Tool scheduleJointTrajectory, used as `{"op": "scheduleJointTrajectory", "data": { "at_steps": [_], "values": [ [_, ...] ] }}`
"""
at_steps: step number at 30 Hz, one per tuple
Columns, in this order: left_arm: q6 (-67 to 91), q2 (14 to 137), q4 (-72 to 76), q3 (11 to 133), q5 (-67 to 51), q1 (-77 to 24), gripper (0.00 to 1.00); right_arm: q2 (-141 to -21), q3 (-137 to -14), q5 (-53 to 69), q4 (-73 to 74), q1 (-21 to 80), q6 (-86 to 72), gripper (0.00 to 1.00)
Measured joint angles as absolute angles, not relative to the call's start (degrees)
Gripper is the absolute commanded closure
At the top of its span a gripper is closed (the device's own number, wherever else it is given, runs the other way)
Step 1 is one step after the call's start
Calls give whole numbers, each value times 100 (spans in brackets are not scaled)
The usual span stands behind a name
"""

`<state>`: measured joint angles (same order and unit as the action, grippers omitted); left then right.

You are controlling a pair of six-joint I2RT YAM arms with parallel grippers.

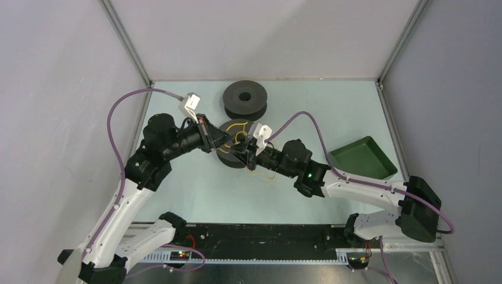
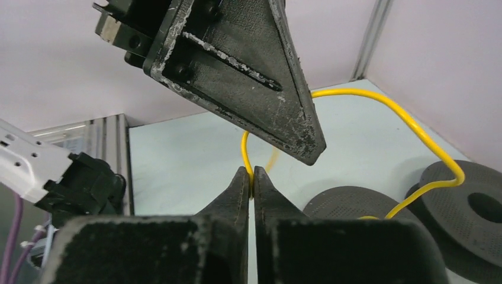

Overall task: Wrap the cables
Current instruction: Adjust the cable at the center of the board.

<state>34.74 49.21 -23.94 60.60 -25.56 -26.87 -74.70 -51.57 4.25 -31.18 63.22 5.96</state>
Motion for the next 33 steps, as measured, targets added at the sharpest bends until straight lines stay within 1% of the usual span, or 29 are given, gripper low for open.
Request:
{"op": "scheduleJointTrajectory", "data": {
  "at_steps": [1, 2, 3, 4, 6, 8, 13, 15, 18, 25, 29, 33],
  "values": [
    [3474, 4921, -2375, 6051, -2545, -2687, 86, -7470, -5157, 506, -3116, 6285, 471, 100],
    [3461, 4921, -2355, 6045, -2526, -2687, 72, -7470, -5157, 593, -3116, 6237, 336, 100],
    [3441, 4921, -2346, 6042, -2517, -2687, 65, -7467, -5155, 701, -3127, 6198, 183, 100],
    [3404, 4917, -2342, 6042, -2512, -2687, 54, -7461, -5151, 836, -3177, 6134, -67, 100],
    [3216, 4901, -2346, 6042, -2506, -2687, 46, -7395, -5135, 1063, -3264, 5911, -558, 100],
    [2877, 4838, -2342, 6042, -2453, -2687, 41, -7223, -5083, 1232, -3312, 5502, -1339, 100],
    [1544, 4519, -2298, 6042, -2364, -2689, 39, -6685, -5015, 1479, -3203, 4344, -3306, 100],
    [849, 4412, -2180, 5990, -2379, -2757, 36, -6475, -5015, 1533, -3035, 4086, -3986, 100],
    [-353, 4246, -1966, 5693, -2220, -3275, 36, -6211, -5013, 1640, -2692, 3968, -4744, 100],
    [-2674, 4281, -1315, 5024, -1090, -4766, 34, -5913, -4724, 1822, -2244, 3887, -5992, 100],
    [-3376, 4311, -843, 4700, -565, -5144, 32, -5887, -4637, 1857, -1986, 3887, -6335, 100],
    [-3835, 4383, -521, 4628, -294, -5288, 33, -5813, -4624, 1855, -1826, 3881, -6475, 100]
  ]
}}
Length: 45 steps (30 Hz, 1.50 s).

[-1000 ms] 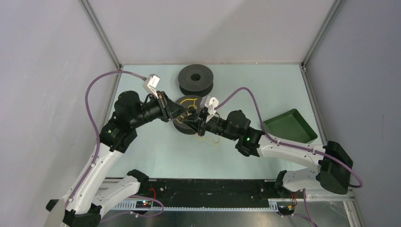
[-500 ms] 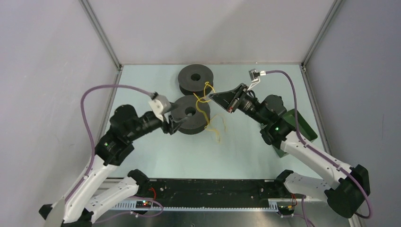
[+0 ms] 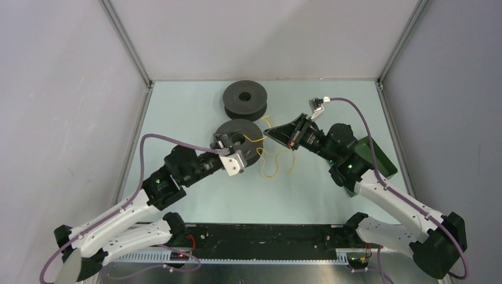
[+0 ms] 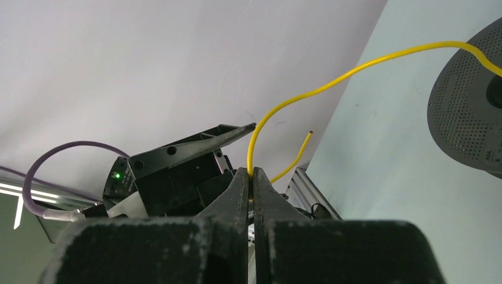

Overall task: Wrap the cables
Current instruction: Adjust the cable at the center of the board.

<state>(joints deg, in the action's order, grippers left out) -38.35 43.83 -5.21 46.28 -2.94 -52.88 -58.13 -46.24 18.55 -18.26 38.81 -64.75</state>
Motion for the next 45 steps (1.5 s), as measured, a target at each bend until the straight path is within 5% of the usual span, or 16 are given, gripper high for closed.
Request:
{"op": "scheduleJointTrajectory", "data": {
  "at_steps": [8, 10, 13, 15, 28, 35, 45],
  "values": [
    [-4152, 4770, -93, 4628, -196, -5360, 45, -5763, -4613, 1896, -1833, 3876, -6670, 100],
    [-4152, 4836, -49, 4628, -235, -5365, 55, -5763, -4609, 1898, -1833, 3876, -6720, 100],
    [-4110, 4906, 27, 4626, -340, -5376, 89, -5763, -4595, 1896, -1828, 3876, -6753, 100],
    [-3999, 4921, 67, 4619, -370, -5389, 99, -5763, -4593, 1896, -1826, 3870, -6748, 98],
    [-1273, 4906, -515, 5164, -1323, -4335, 100, -5277, -4576, 2545, -1100, 2845, -5583, 58],
    [-117, 4814, -950, 5404, -2598, -3826, 100, -5002, -4576, 3564, -906, 2510, -3732, 50],
    [893, 4884, -1413, 5478, -3844, -3684, 100, -5669, -4576, 4696, -2290, 3542, -226, 45]
  ]
}}
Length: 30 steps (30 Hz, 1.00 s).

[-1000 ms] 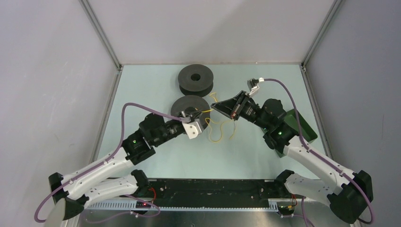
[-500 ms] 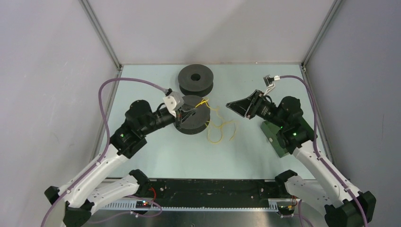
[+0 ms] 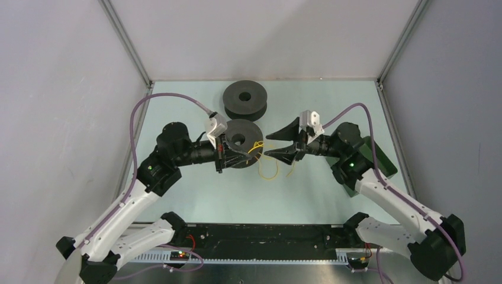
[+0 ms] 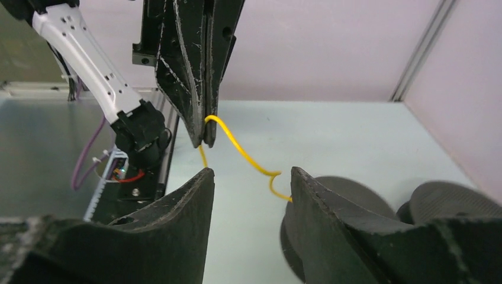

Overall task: Wrap the cables
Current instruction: Adjust the cable at the center of the board.

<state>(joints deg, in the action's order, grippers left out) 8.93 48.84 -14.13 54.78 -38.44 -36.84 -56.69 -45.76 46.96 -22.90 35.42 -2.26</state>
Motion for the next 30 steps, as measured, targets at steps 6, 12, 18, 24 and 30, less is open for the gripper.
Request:
{"op": "scheduleJointTrajectory", "data": {
  "at_steps": [6, 12, 18, 24, 30],
  "values": [
    [1055, 4928, -1483, 5489, -4130, -3660, 100, -6254, -4576, 5347, -3234, 3553, 270, 54],
    [1057, 5006, -1568, 5489, -4178, -3590, 100, -6517, -4545, 5640, -3570, 3557, 346, 100],
    [1068, 5019, -1621, 5489, -3712, -3389, 55, -6340, -4307, 5551, -3498, 3391, 141, 100],
    [1271, 5304, -1791, 5774, -2147, -2740, 49, -5242, -4311, 4278, -2198, 2714, -233, 100],
    [1623, 6906, -1680, 6801, -1892, -1503, 46, -4191, -4821, 2720, -561, 2578, -475, 100]
  ]
}}
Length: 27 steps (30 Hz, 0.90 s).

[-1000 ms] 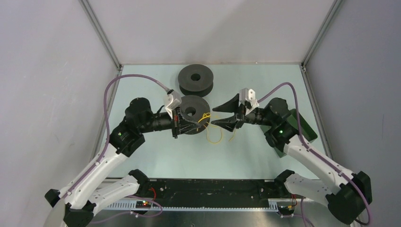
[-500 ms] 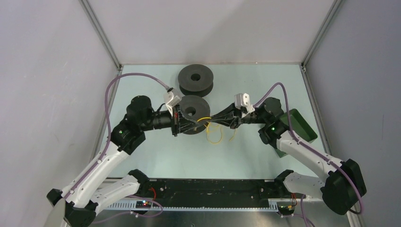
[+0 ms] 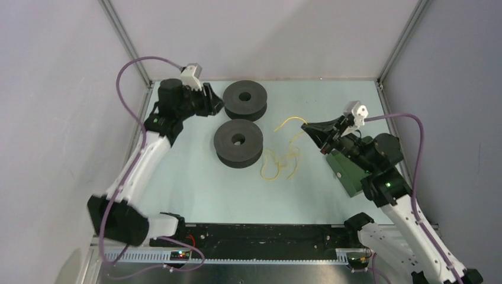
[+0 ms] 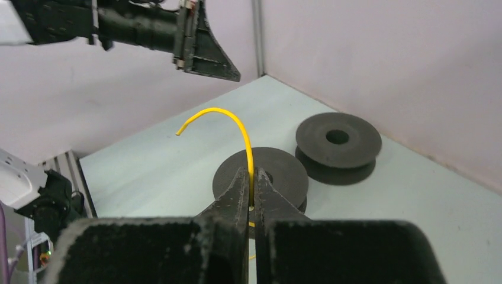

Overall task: Wrap the cables
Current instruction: Pick up the cable reel from the center of the board.

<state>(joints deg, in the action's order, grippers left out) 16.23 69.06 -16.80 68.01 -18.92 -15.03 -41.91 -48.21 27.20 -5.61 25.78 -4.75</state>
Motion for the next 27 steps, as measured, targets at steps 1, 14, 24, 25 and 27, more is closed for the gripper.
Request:
{"op": "scheduleJointTrajectory", "data": {
  "at_steps": [1, 14, 24, 25, 27],
  "values": [
    [1649, 7183, -1667, 6941, -1883, -1402, 47, -4082, -4847, 2552, -362, 2576, -545, 100],
    [2383, 10355, -263, 7693, -1914, -493, 43, -3627, -5251, 1772, 1549, 2576, -1201, 100],
    [3173, 12125, 580, 8801, -2324, -395, 40, -3503, -5251, 1782, 1702, 2576, -1225, 100],
    [3221, 12215, 611, 8847, -2327, -390, 40, -3503, -5251, 1782, 1702, 2576, -1225, 100],
    [3354, 12398, 659, 8927, -2324, -377, 39, -3505, -5251, 1780, 1702, 2576, -1227, 100]
  ]
}}
